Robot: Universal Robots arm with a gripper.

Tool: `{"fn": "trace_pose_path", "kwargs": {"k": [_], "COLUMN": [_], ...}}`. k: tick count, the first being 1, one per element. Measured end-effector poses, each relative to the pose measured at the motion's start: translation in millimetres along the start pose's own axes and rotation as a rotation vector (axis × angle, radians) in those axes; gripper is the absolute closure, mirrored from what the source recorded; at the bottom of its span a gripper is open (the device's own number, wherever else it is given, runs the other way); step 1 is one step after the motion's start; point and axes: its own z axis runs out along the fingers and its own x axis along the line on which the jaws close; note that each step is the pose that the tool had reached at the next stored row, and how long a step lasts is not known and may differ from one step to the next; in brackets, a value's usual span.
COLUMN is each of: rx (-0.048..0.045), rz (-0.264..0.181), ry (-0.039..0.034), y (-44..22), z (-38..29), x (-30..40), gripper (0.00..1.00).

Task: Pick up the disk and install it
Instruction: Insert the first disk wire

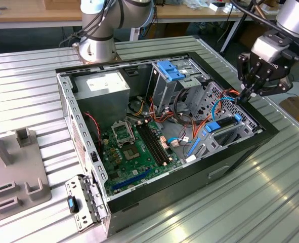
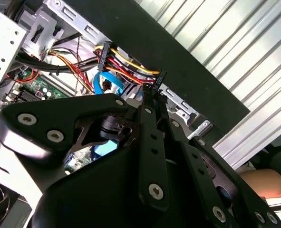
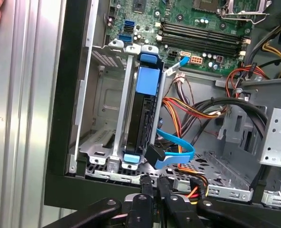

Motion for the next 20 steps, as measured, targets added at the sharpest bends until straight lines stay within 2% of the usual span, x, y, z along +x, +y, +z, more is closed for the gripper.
{"fn": "trace_pose_path", "kwargs": {"k": [4, 5, 9, 11, 13, 15, 16, 19, 20], "rx": [0.0073, 0.0098, 0.0131, 0.0148, 0.0158, 0.0162, 0.0176, 0.0238, 0.0251], "rz": [0.001, 0.001, 0.001, 0.001, 0.001, 0.001, 0.003, 0.014, 0.017], "ry": [-0.006, -0.0081, -0.0098, -0.0103, -0.0108, -0.0127, -0.0215, -0.0604, -0.0682], "y": [10.1, 14.7, 26.1, 38.5, 48.0, 50.8, 51.1, 51.6, 51.7], "z": [-1.0, -1.5, -2.5, -3.6, -4.3, -4.3, -3.7, -2.5, -2.4], "x": [2.5, 2.9, 2.7, 1.7, 1.0, 1.1, 1.9, 4.3, 4.9], "gripper": [0.84, 0.84, 0.84, 0.84, 0.84, 0.84, 0.84, 0.84, 0.84]}}
